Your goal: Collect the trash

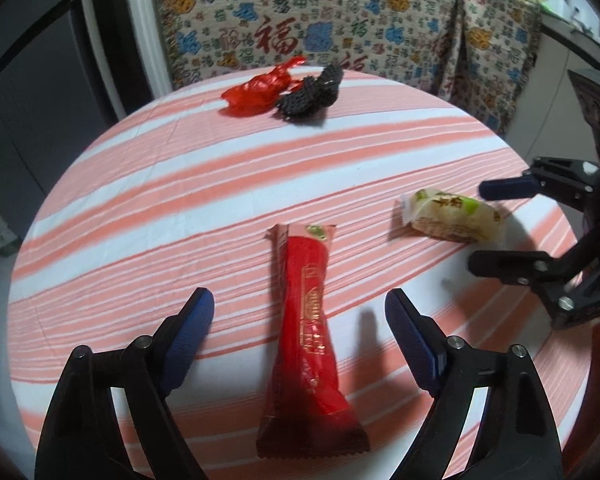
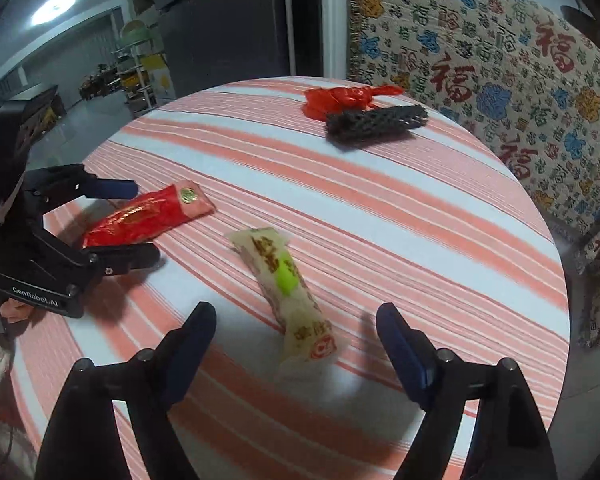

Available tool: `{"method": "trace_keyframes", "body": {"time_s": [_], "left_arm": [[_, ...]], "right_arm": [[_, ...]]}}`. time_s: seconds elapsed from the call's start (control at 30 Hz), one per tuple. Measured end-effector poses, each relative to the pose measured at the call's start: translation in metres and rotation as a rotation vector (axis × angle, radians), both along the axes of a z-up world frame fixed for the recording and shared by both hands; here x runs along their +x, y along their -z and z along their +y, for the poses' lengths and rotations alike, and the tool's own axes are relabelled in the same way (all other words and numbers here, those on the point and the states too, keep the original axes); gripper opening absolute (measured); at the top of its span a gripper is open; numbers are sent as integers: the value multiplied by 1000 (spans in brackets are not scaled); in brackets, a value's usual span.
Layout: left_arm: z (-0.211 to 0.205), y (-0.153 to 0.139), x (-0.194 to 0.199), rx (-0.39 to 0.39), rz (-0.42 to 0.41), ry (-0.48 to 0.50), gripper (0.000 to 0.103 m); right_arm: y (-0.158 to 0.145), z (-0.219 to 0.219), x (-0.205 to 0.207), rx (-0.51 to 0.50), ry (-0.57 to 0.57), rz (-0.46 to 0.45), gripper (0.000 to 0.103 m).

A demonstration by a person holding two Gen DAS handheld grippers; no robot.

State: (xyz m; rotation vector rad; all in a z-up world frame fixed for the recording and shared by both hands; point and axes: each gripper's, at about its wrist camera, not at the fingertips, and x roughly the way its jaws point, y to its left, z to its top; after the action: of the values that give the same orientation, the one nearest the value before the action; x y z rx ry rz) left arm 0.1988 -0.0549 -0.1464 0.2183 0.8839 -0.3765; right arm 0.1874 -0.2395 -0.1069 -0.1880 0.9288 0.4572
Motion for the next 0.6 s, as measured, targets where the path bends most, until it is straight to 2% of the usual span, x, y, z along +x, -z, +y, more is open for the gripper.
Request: {"method": "trace_keyframes", "body": {"time_s": [0.03,0.07,0.1,0.13,0.2,0.4,0.6], "left_arm": [[-2,-1,-1,3,-3,8,81],[-4,-1,-2,6,2,21,64],[-6,-1,-2,8,8,31,31],[-6,-1,-2,10,17,35,16],[-5,-3,-4,-9,16,33,14],[-1,-19,-6,-148,13,-6,11],[-27,-47,-17,-212,-23,29,10]], "right_arm": [[1,3,1,-3,-9,7,59],[2,6,2,0,-21,28,47],[4,7,4,6,-25,51,23],[5,8,6,11,-21,68,20],[1,5,5,41,8,70,19],[-32,-19,-11,134,88,15,18],[-56,-68,-26,204,204,-1,18]]}}
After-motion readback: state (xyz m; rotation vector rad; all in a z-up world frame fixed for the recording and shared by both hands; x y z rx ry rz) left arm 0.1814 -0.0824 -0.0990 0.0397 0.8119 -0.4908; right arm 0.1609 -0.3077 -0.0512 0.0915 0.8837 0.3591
